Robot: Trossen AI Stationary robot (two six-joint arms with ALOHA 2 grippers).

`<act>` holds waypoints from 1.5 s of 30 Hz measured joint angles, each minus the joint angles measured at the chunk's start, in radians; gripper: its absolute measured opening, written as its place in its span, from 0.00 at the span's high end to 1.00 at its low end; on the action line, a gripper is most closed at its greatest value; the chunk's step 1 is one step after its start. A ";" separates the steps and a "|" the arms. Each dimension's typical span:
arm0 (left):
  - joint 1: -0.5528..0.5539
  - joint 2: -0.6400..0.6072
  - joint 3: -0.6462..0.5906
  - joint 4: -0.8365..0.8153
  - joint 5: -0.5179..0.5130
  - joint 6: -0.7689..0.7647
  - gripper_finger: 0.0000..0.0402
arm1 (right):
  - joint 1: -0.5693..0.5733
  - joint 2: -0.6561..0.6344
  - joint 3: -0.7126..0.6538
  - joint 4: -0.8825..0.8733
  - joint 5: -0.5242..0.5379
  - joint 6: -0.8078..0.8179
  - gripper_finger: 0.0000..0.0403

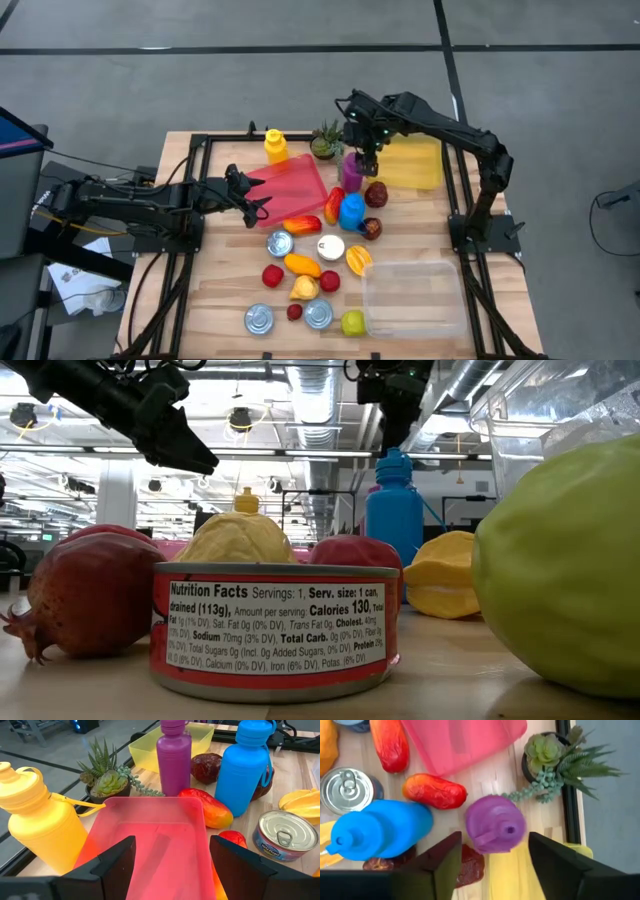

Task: Pick & Place Food Item
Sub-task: Put the purple water bottle into the yellow bin

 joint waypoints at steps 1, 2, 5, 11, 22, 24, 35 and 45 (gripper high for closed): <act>0.000 0.000 0.000 0.000 0.000 -0.001 0.38 | 0.000 0.000 -0.006 0.011 0.000 0.000 0.41; 0.000 0.000 0.000 0.000 0.000 -0.001 0.38 | -0.001 0.000 -0.012 0.015 -0.002 -0.001 0.41; 0.000 0.000 0.000 0.000 0.000 -0.001 0.38 | -0.009 0.000 -0.025 0.022 -0.007 -0.003 0.42; 0.000 0.000 0.000 0.000 0.000 -0.001 0.38 | -0.026 0.000 -0.036 0.035 -0.007 -0.003 0.46; 0.000 0.000 0.000 0.000 0.000 -0.002 0.38 | -0.048 0.069 -0.035 0.044 -0.034 -0.008 0.47; -0.002 0.000 0.000 0.001 0.000 -0.002 0.38 | -0.048 0.083 -0.035 0.024 -0.033 -0.012 0.47; -0.002 0.000 0.000 0.001 0.000 -0.001 0.38 | -0.053 0.107 -0.032 0.020 -0.032 -0.012 0.51; -0.002 0.000 0.000 0.001 0.000 0.000 0.38 | -0.055 0.103 -0.007 -0.030 -0.026 -0.002 0.68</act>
